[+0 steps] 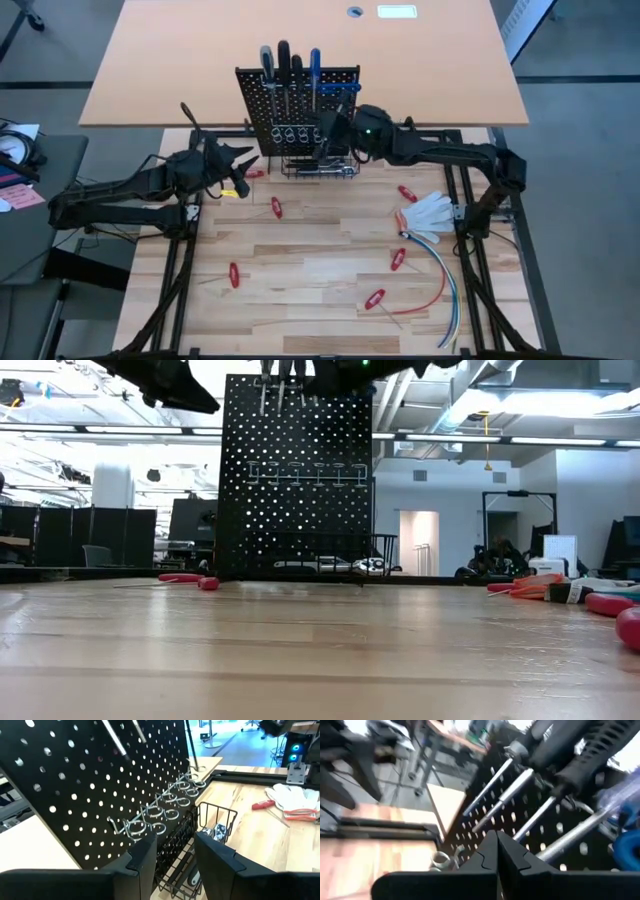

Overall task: Hang tools onto peg board
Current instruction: Adjust the screwdrivers on the pegboard

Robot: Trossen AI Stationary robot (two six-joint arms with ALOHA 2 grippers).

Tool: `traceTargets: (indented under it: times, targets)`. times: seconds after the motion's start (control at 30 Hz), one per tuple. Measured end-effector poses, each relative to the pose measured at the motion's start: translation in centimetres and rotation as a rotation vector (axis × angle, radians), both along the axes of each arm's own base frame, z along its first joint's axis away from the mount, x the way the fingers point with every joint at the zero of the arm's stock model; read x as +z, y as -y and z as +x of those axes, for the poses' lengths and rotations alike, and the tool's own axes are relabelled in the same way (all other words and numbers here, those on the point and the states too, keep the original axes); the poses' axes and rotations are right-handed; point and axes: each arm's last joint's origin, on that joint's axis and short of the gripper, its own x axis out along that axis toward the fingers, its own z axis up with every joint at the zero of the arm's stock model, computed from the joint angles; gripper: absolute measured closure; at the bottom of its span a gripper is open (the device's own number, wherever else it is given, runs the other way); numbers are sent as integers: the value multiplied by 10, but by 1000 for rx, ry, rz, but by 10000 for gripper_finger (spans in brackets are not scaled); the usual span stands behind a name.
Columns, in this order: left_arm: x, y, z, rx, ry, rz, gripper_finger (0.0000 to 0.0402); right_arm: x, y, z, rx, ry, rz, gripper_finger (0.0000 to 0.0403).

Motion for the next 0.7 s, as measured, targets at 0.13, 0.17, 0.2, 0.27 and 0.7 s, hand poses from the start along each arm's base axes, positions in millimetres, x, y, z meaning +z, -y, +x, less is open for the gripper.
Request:
traceTargets:
  times: [0.13,0.17,0.2,0.27,0.7]
  targets:
    - [-1,0,0,0,-13,-4,277,-4,3,0,-46,-13,31,400]
    - [-1,0,0,0,-14,-3,277,-3,1,0,-43,-15,36,400]
    - [-2,0,0,0,-17,-3,277,-3,-1,0,-39,-19,38,400]
    - [-2,0,0,0,-21,-3,277,-1,-8,0,-31,-22,39,400]
    - [-2,0,0,-2,-22,4,277,8,-39,2,-5,-48,-82,400]
